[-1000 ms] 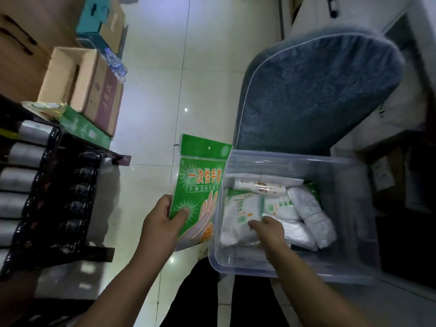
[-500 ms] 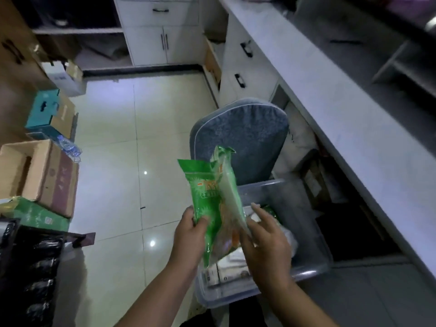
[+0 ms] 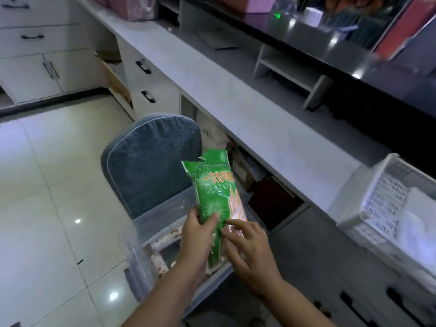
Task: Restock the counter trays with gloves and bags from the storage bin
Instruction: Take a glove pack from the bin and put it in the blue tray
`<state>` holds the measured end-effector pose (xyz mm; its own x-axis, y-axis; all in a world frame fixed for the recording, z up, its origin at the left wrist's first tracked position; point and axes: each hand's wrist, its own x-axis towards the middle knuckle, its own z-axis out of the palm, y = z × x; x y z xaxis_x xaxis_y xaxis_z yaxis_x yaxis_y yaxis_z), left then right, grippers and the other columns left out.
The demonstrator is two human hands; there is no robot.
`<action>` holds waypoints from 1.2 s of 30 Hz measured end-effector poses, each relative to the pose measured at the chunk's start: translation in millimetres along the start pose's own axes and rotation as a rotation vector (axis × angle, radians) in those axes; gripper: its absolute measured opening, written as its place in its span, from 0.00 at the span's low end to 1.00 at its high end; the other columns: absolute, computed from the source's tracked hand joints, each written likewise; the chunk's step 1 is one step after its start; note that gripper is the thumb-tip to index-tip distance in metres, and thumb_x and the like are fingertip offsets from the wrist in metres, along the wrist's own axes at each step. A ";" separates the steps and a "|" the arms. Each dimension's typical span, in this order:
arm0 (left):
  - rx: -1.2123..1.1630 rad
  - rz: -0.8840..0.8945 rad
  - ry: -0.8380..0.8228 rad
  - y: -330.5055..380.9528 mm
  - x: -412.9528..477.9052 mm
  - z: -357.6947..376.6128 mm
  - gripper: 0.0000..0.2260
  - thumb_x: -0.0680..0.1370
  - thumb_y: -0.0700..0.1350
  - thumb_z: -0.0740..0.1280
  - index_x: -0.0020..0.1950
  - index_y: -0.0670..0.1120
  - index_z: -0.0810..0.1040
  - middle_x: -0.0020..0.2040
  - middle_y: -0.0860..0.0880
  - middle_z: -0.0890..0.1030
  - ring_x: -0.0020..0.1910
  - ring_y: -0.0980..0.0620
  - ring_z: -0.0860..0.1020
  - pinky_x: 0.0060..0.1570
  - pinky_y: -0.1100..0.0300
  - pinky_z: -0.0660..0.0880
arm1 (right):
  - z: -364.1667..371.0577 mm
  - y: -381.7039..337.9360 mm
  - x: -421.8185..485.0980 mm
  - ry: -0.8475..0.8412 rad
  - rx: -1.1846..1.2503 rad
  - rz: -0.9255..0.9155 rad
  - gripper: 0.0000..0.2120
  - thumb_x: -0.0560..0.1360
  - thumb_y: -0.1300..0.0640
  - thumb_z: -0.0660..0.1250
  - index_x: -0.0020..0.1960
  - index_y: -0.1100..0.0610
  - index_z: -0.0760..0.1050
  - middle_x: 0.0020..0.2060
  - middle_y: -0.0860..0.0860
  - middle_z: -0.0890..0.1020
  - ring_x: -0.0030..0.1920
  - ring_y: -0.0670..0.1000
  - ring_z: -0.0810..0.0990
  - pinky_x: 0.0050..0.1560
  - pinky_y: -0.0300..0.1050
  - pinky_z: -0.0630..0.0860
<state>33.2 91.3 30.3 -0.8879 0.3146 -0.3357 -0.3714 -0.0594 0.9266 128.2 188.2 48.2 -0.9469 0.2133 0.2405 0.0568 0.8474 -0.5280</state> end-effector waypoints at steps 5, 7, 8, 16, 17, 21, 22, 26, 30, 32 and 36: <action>0.036 -0.005 -0.160 4.7 -14.6 47.7 0.07 0.74 0.41 0.69 0.50 0.51 0.77 0.46 0.50 0.85 0.44 0.51 0.84 0.43 0.54 0.79 | -57.6 49.7 -20.7 0.269 0.261 0.465 0.22 0.71 0.59 0.72 0.64 0.56 0.73 0.60 0.51 0.74 0.61 0.49 0.71 0.62 0.46 0.69; 0.011 -0.006 -0.241 7.2 -26.0 72.7 0.09 0.74 0.38 0.69 0.52 0.48 0.76 0.45 0.48 0.85 0.43 0.51 0.84 0.39 0.58 0.80 | -86.6 67.4 -31.3 0.291 0.507 0.682 0.28 0.72 0.59 0.71 0.69 0.57 0.65 0.64 0.52 0.73 0.63 0.50 0.71 0.61 0.43 0.69; -0.009 -0.012 -0.290 7.4 -33.4 87.0 0.10 0.73 0.37 0.69 0.52 0.46 0.76 0.43 0.48 0.86 0.42 0.51 0.84 0.36 0.60 0.80 | -101.1 75.8 -38.4 0.296 0.621 0.761 0.30 0.73 0.58 0.70 0.71 0.57 0.62 0.64 0.53 0.73 0.62 0.50 0.72 0.59 0.42 0.70; 0.113 0.045 -0.564 -22.1 -118.7 226.6 0.12 0.70 0.36 0.72 0.51 0.46 0.76 0.45 0.44 0.85 0.43 0.47 0.84 0.42 0.54 0.80 | -211.0 136.2 -144.0 0.422 0.940 0.826 0.27 0.63 0.47 0.75 0.56 0.59 0.74 0.47 0.57 0.83 0.43 0.55 0.84 0.44 0.50 0.80; 0.134 0.055 -0.579 -27.0 -129.2 243.3 0.12 0.69 0.36 0.72 0.50 0.47 0.77 0.44 0.45 0.85 0.42 0.48 0.84 0.40 0.56 0.79 | -222.8 143.9 -159.2 0.473 0.932 0.822 0.23 0.65 0.54 0.76 0.57 0.59 0.73 0.47 0.57 0.84 0.44 0.55 0.84 0.44 0.50 0.81; 0.106 0.040 -0.609 -37.1 -165.2 310.8 0.19 0.62 0.41 0.74 0.52 0.46 0.76 0.44 0.44 0.85 0.43 0.46 0.84 0.40 0.54 0.79 | -267.9 173.0 -213.5 0.578 0.819 0.762 0.21 0.64 0.64 0.76 0.54 0.54 0.73 0.43 0.53 0.85 0.43 0.50 0.85 0.40 0.41 0.81; 0.054 0.026 -0.617 -36.5 -172.5 326.4 0.21 0.63 0.41 0.76 0.53 0.44 0.76 0.46 0.42 0.85 0.44 0.44 0.84 0.41 0.52 0.80 | -277.3 178.5 -224.7 0.578 0.818 0.741 0.22 0.64 0.65 0.77 0.54 0.54 0.73 0.44 0.52 0.86 0.44 0.50 0.85 0.41 0.40 0.81; -0.077 -0.031 -0.566 -31.0 -201.5 378.6 0.22 0.64 0.53 0.74 0.52 0.42 0.76 0.43 0.41 0.85 0.42 0.40 0.84 0.36 0.51 0.81 | -307.4 198.4 -261.3 0.558 0.787 0.710 0.23 0.63 0.65 0.78 0.53 0.53 0.73 0.43 0.47 0.86 0.43 0.46 0.84 0.37 0.34 0.78; -0.061 -0.060 -0.427 -37.4 -223.1 417.9 0.09 0.74 0.48 0.70 0.48 0.43 0.78 0.44 0.40 0.85 0.45 0.38 0.83 0.45 0.42 0.80 | -326.8 217.1 -282.2 0.555 0.748 0.732 0.20 0.64 0.62 0.78 0.51 0.51 0.74 0.44 0.48 0.85 0.43 0.44 0.84 0.40 0.36 0.79; -0.062 -0.048 -0.371 -39.2 -227.4 433.8 0.05 0.76 0.44 0.67 0.47 0.43 0.78 0.44 0.40 0.84 0.44 0.40 0.83 0.42 0.45 0.81 | -333.9 228.1 -286.2 0.566 0.727 0.762 0.19 0.64 0.59 0.78 0.51 0.51 0.73 0.44 0.48 0.84 0.43 0.44 0.84 0.42 0.38 0.80; -0.111 -0.090 -0.350 -37.9 -218.2 462.6 0.04 0.77 0.42 0.66 0.44 0.43 0.77 0.35 0.43 0.84 0.34 0.43 0.84 0.29 0.53 0.79 | -348.5 254.4 -290.1 0.528 0.810 0.833 0.27 0.61 0.55 0.79 0.56 0.52 0.72 0.47 0.48 0.84 0.45 0.45 0.84 0.43 0.39 0.80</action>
<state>366.6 463.1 146.9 -0.7107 0.6270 -0.3190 -0.4884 -0.1132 0.8653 527.6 511.4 127.9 -0.4670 0.8599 -0.2063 0.1856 -0.1328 -0.9736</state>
